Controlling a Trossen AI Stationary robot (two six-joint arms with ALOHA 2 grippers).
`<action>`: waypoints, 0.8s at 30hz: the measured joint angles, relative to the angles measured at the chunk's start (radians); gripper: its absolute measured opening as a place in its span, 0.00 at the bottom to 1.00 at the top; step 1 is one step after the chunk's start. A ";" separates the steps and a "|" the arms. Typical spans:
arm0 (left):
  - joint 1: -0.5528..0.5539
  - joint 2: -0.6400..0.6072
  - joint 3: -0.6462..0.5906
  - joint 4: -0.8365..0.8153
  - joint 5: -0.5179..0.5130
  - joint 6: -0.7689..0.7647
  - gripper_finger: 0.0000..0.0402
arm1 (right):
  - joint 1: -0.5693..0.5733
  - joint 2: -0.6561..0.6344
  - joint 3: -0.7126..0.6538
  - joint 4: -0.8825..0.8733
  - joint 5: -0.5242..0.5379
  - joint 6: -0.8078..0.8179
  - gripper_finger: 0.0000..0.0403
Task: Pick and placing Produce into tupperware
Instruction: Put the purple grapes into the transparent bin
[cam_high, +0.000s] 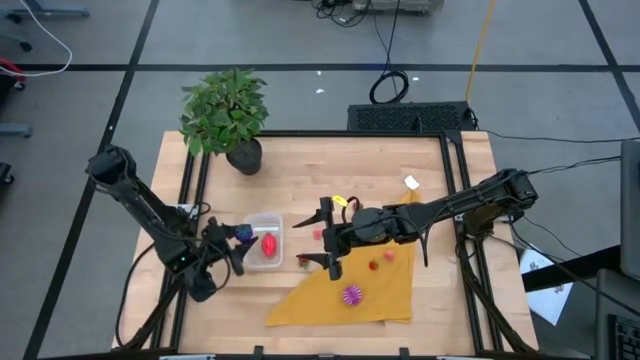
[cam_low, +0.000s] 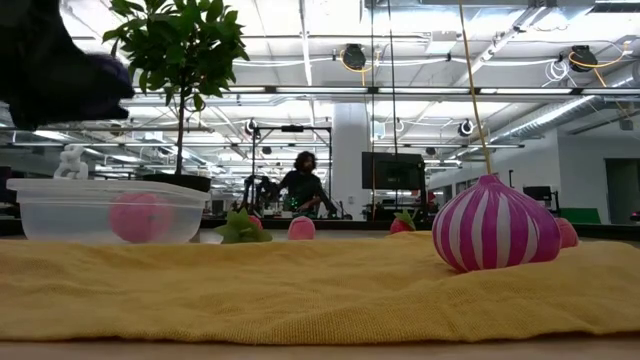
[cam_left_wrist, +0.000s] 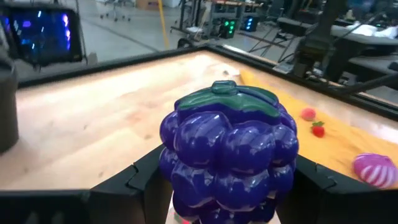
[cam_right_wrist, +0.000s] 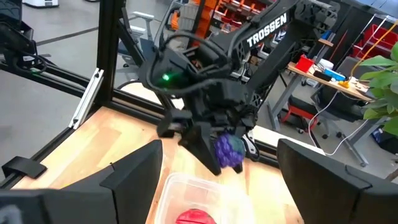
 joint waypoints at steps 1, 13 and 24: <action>0.012 0.000 -0.014 0.024 0.010 -0.002 0.56 | 0.000 0.000 0.000 0.000 0.000 0.000 0.77; 0.177 0.000 -0.043 0.190 0.251 0.177 0.56 | -0.009 0.000 0.000 -0.018 0.000 0.000 0.77; 0.273 -0.123 -0.043 0.175 0.427 0.299 0.56 | -0.016 0.000 0.000 -0.049 -0.001 0.014 0.77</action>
